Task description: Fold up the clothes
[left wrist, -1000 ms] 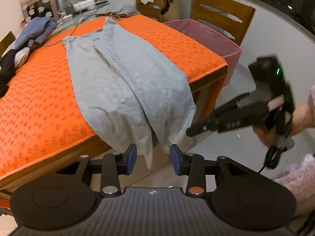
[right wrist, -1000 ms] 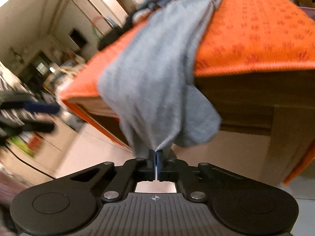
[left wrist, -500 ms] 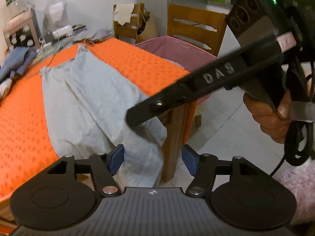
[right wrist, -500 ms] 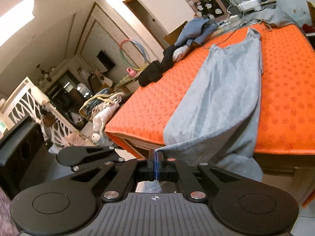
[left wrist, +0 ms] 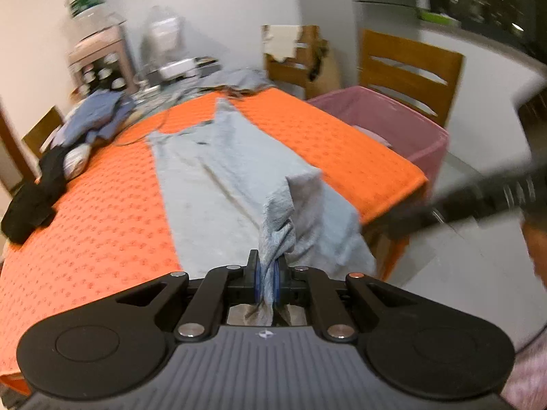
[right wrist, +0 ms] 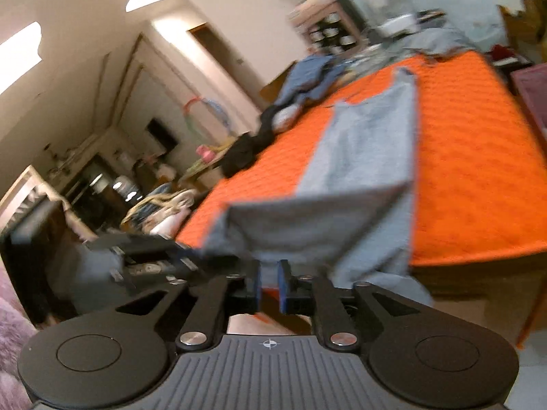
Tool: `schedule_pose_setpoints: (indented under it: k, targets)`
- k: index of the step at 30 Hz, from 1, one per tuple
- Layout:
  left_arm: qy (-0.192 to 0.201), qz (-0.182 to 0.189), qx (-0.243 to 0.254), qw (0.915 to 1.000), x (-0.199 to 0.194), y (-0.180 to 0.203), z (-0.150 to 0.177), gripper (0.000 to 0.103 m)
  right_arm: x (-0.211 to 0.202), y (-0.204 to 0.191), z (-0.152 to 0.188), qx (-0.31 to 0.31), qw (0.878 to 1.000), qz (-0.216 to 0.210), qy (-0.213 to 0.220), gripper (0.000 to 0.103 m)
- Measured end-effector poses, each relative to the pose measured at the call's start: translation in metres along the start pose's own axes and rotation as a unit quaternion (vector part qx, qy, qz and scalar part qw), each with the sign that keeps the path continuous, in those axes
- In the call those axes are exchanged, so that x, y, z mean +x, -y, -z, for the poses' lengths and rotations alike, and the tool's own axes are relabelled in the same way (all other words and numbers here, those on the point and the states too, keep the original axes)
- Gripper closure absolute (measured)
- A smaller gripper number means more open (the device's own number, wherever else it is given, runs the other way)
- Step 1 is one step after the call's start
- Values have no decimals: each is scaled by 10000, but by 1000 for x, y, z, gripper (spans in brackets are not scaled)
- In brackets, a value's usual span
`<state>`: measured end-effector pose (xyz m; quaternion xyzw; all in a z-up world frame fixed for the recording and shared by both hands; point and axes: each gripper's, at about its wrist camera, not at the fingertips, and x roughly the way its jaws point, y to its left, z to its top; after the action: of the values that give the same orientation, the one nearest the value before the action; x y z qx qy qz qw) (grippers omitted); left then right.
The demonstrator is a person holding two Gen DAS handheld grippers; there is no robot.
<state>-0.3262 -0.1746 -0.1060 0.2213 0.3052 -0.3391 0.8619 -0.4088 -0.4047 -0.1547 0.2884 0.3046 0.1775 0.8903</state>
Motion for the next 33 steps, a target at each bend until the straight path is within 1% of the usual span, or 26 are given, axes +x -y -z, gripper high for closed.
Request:
schedule_pose_setpoints:
  k: [3, 6, 10, 11, 15, 16, 18, 19, 20, 21, 22, 23, 24, 28, 33]
  targets:
    - [-46, -120, -239, 9996, -2, -14, -13, 95, 3, 24, 15, 277, 9985, 470, 0, 83]
    - [-73, -185, -328, 9993, -3, -22, -23, 95, 11, 49, 31, 639, 9937, 924, 26, 83]
    - [-104, -211, -301, 9993, -6, -25, -29, 95, 25, 75, 47, 1047, 9868, 1231, 78, 82]
    - [-120, -217, -280, 9993, -5, -25, -30, 95, 29, 81, 50, 1159, 9857, 1222, 101, 81]
    - [-182, -225, -214, 9994, -2, -24, -31, 95, 43, 100, 61, 1640, 9805, 1050, 275, 70]
    - [-204, -223, -210, 9993, -2, -25, -31, 95, 45, 104, 63, 1771, 9790, 949, 339, 70]
    - [-252, -216, -208, 9992, -1, -27, -30, 95, 49, 111, 69, 2033, 9752, 744, 463, 64]
    - [-276, -214, -203, 9992, 0, -28, -30, 95, 51, 117, 72, 2202, 9723, 602, 507, 64]
    - [-292, -212, -197, 9992, 0, -29, -30, 95, 54, 122, 76, 2383, 9686, 446, 547, 65]
    - [-304, -205, -189, 9991, 0, -30, -30, 95, 55, 126, 80, 2526, 9653, 322, 588, 69]
    - [-310, -196, -180, 9992, 0, -32, -30, 95, 57, 130, 84, 2657, 9618, 207, 629, 78]
    - [-309, -185, -175, 9992, 0, -33, -31, 95, 57, 133, 88, 2760, 9586, 112, 693, 93]
    - [-306, -169, -168, 9992, -1, -34, -31, 95, 55, 132, 92, 2822, 9559, 73, 815, 95]
    - [-254, -17, -49, 9997, -3, -38, -32, 95, 37, 109, 101, 2680, 9553, 179, 1235, 96]
    - [-152, 344, 257, 9990, -11, -35, -32, 95, 12, 59, 117, 2462, 9553, 368, 1593, 97]
